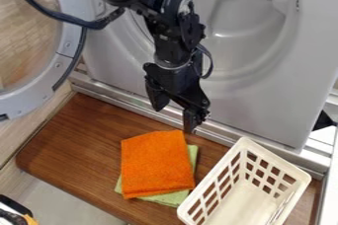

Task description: Move the basket to the left side of the table

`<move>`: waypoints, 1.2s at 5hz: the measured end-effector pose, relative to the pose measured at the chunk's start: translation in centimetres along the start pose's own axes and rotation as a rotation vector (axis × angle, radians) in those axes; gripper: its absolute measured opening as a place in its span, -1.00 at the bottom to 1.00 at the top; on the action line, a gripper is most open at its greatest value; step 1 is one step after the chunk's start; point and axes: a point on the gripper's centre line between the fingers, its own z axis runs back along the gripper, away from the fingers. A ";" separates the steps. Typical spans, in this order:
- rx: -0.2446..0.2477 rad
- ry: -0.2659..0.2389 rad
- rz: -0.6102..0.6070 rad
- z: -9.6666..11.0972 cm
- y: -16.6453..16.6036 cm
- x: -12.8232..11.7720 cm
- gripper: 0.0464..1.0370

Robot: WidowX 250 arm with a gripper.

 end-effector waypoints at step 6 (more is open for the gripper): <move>-0.050 0.158 -0.071 -7.1 -9.5 0.2 0.28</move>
